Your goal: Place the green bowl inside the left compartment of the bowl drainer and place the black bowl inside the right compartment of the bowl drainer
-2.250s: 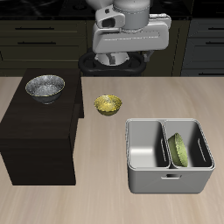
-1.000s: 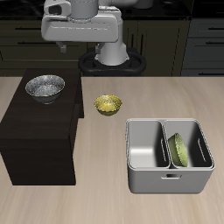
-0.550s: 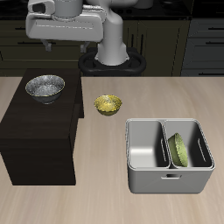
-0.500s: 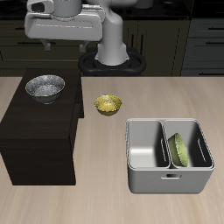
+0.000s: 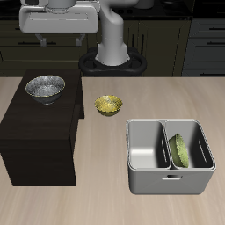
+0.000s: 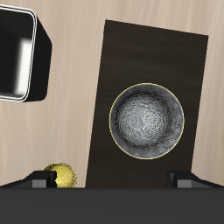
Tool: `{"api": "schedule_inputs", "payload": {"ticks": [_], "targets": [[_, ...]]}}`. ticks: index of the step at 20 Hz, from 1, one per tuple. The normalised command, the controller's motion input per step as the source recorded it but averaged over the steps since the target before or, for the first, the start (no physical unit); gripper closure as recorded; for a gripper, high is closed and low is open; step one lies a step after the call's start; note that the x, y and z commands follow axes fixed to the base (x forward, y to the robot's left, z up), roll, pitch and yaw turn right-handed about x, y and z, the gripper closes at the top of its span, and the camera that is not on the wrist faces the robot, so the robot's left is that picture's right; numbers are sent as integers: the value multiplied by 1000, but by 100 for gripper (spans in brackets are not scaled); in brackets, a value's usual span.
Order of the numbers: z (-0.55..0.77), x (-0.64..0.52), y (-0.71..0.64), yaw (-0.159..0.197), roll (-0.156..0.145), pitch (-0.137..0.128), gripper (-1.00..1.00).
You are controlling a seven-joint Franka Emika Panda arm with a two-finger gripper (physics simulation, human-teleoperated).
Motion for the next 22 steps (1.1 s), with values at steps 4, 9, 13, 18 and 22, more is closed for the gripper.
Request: {"api": "schedule_inputs", "payload": {"ticks": [4, 9, 13, 18, 22], "targets": [[89, 107, -170, -17, -18, -7, -100], [103, 149, -99, -14, 3, -29, -100], [-19, 213, -1, -20, -10, 10, -100], [-105, 160, 44, -22, 2, 19, -100], [-274, 104, 49, 1, 9, 18, -100]]}}
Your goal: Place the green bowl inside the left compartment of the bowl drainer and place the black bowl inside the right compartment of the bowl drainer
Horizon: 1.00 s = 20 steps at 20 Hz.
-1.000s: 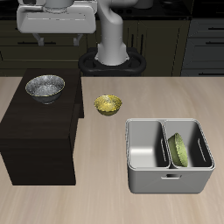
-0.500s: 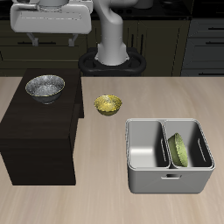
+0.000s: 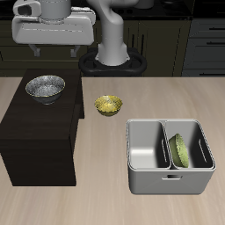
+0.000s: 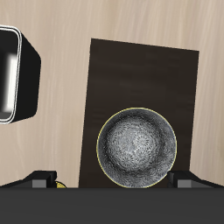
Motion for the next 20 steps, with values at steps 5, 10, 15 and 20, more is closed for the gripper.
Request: {"api": "schedule_inputs", "payload": {"ticks": [5, 10, 15, 20], "targets": [[-375, 20, -24, -15, 5, 36, -100], [-276, -18, -22, -31, -1, 23, -100], [-262, -49, 76, -5, 13, 30, -100], [-261, -25, -54, -12, 2, 34, -100]]}}
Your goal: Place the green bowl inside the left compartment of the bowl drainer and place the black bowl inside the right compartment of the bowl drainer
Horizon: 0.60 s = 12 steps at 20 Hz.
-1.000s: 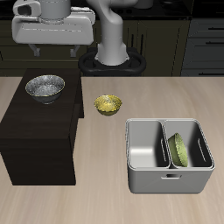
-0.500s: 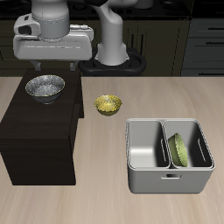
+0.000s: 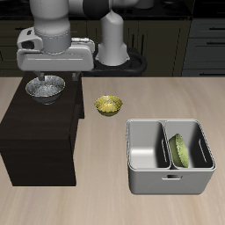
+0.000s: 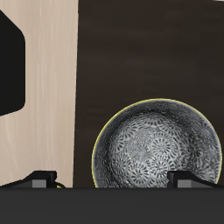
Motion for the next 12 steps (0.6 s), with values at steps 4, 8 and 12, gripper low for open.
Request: {"api": "schedule_inputs", "payload": {"ticks": [4, 8, 12], "targets": [[-248, -14, -13, -14, 24, 28, -100], [-303, 18, 14, 6, -2, 49, -100], [-309, 21, 92, 14, -15, 65, 100]]}}
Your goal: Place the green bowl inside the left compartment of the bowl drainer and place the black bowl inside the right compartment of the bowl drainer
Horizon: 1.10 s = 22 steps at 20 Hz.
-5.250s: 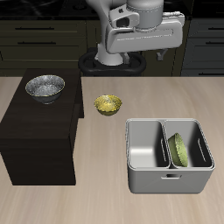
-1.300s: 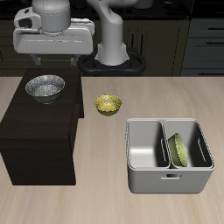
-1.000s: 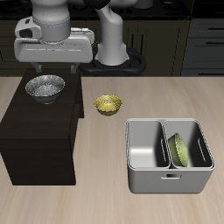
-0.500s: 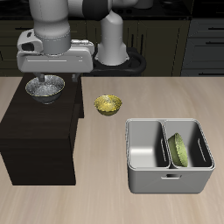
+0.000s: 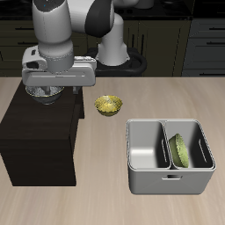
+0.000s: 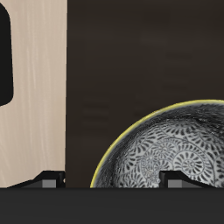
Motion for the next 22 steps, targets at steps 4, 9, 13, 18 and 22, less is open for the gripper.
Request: {"api": "schedule_inputs", "payload": {"ticks": [4, 9, 13, 18, 22], "targets": [[-57, -11, 76, -4, 17, -2, 100], [51, -28, 14, -2, 6, -4, 100], [236, -94, 103, 5, 5, -32, 100], [287, -76, 169, 0, 27, -38, 100], [369, -142, 296, -8, 46, -49, 100]]}}
